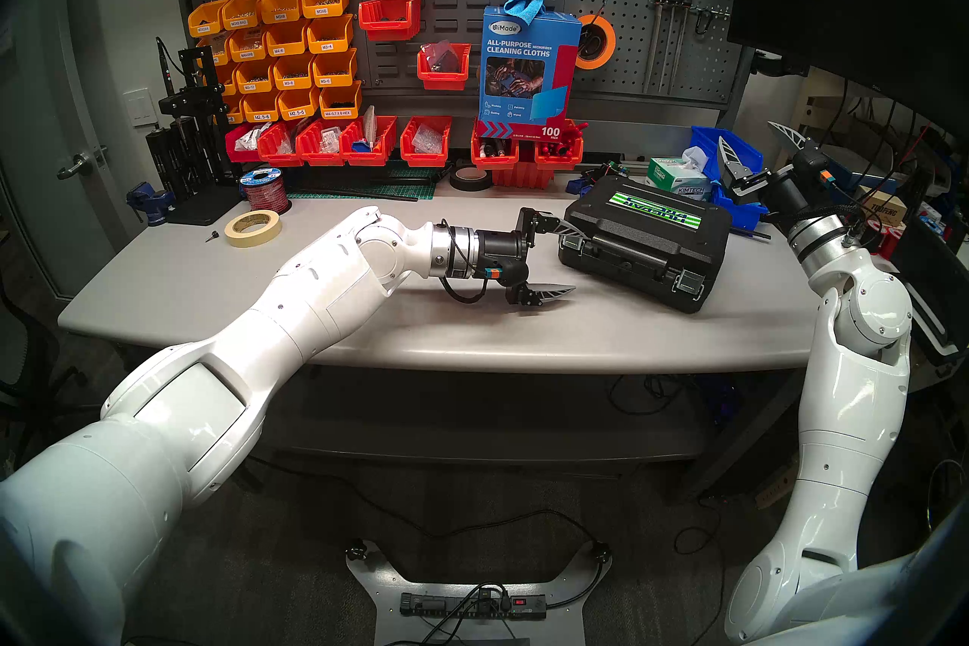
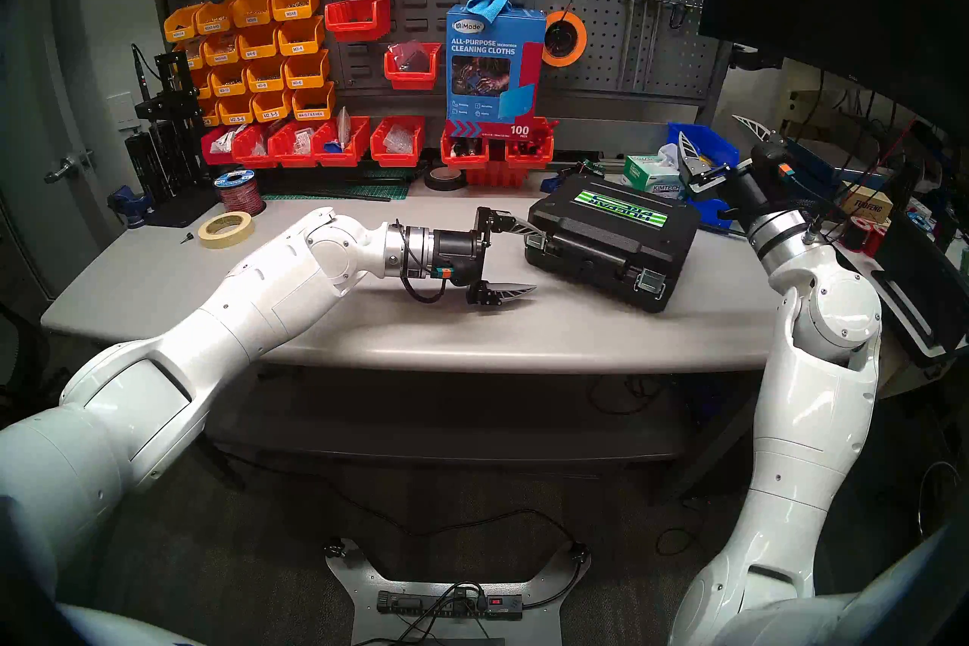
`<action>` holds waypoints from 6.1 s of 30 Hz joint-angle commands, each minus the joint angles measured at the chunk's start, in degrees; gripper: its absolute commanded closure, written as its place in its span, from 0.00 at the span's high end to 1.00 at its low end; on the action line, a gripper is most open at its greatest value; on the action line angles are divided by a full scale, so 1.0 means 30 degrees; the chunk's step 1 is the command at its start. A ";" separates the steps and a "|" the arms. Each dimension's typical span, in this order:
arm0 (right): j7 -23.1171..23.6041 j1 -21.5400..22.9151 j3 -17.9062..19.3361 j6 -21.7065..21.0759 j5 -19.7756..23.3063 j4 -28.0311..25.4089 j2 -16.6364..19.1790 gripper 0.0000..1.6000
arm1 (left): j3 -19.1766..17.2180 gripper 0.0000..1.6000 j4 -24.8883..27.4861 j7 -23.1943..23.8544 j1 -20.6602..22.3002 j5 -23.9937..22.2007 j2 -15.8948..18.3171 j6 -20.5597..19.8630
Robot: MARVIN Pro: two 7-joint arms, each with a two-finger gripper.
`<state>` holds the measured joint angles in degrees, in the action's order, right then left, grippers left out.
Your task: Open the tool box
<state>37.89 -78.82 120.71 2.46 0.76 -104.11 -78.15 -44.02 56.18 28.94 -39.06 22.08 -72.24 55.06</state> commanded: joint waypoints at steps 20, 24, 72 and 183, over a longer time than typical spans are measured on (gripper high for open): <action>-0.0040 0.0140 -0.0060 -0.0021 -0.0043 -0.0219 0.0094 1.00 | 0.0481 1.00 -0.0431 -0.8375 0.0030 0.7917 -0.0181 -0.0019; -0.0045 0.0139 -0.0063 -0.0023 -0.0043 -0.0220 0.0097 1.00 | 0.0577 1.00 -0.1001 -0.9408 0.0176 0.9059 -0.0321 -0.0019; -0.0082 0.0123 -0.0083 -0.0042 -0.0040 -0.0234 0.0119 1.00 | 0.4430 0.97 -0.9032 -2.0052 0.4423 1.5900 -0.3307 -0.0019; 0.6258 -0.2109 0.2234 -0.6135 0.1808 -0.5001 0.3070 1.00 | 0.3334 0.98 1.2024 -1.7970 -0.1993 -1.4910 1.0974 -0.8270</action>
<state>51.02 -80.54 123.25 -10.45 3.28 -113.33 -71.35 -33.25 91.02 -25.33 -45.67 -21.31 -40.32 30.79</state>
